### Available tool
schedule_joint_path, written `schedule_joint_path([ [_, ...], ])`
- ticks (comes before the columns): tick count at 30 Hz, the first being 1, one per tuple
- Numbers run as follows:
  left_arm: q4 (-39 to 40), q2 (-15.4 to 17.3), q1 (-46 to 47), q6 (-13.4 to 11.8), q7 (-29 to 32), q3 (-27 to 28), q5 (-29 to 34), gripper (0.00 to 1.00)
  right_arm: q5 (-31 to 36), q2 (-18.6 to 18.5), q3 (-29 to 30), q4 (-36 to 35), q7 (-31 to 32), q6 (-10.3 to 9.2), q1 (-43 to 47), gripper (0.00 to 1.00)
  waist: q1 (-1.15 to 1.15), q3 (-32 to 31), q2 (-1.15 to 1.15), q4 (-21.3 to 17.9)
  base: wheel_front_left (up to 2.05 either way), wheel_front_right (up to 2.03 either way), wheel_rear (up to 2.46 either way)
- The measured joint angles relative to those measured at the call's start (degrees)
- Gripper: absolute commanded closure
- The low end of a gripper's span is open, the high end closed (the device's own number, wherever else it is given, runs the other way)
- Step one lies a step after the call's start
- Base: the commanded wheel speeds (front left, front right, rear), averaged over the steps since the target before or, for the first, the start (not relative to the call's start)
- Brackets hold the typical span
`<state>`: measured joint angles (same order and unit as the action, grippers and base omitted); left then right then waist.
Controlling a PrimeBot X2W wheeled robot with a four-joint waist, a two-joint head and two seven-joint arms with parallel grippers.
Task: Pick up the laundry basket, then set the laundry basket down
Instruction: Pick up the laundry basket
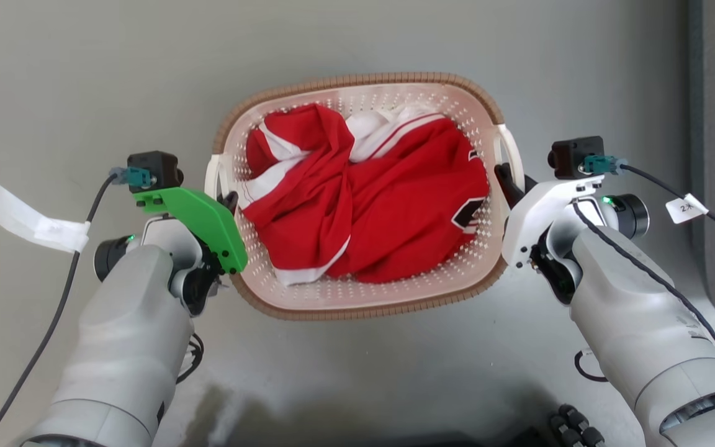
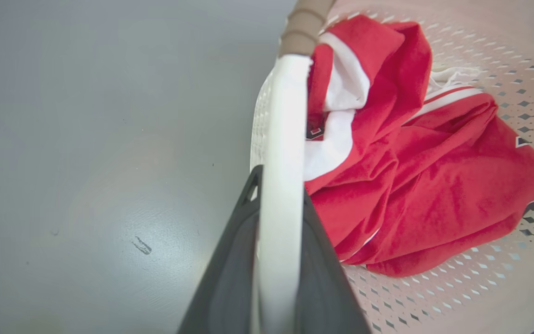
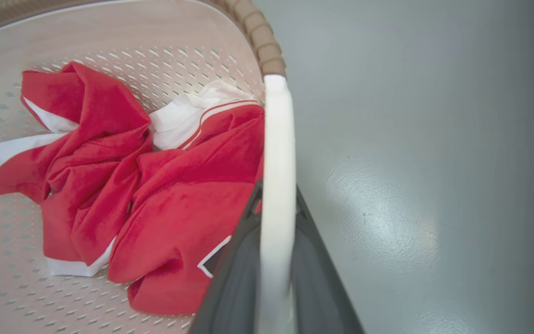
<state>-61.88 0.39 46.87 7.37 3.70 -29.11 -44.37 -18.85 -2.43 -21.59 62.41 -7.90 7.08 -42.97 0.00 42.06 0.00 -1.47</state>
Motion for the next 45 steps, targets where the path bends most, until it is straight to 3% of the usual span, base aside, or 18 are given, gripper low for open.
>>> schedule_joint_path([
  [21,-1.5,-0.5,-4.5,0.0,7.3,-1.7,-5.4,1.0,-4.7,0.7,-1.6,6.4,6.6,0.66,1.7,1.0,-0.01,-14.4,0.0,0.1,0.0,0.0,0.0],
  [45,-3.8,0.6,-8.4,0.0,13.1,-2.3,-9.5,1.0,-16.3,0.3,-8.6,1.5,15.9,0.62,8.6,1.0,-0.01,-29.0,0.0,0.1,0.0,0.0,0.0],
])
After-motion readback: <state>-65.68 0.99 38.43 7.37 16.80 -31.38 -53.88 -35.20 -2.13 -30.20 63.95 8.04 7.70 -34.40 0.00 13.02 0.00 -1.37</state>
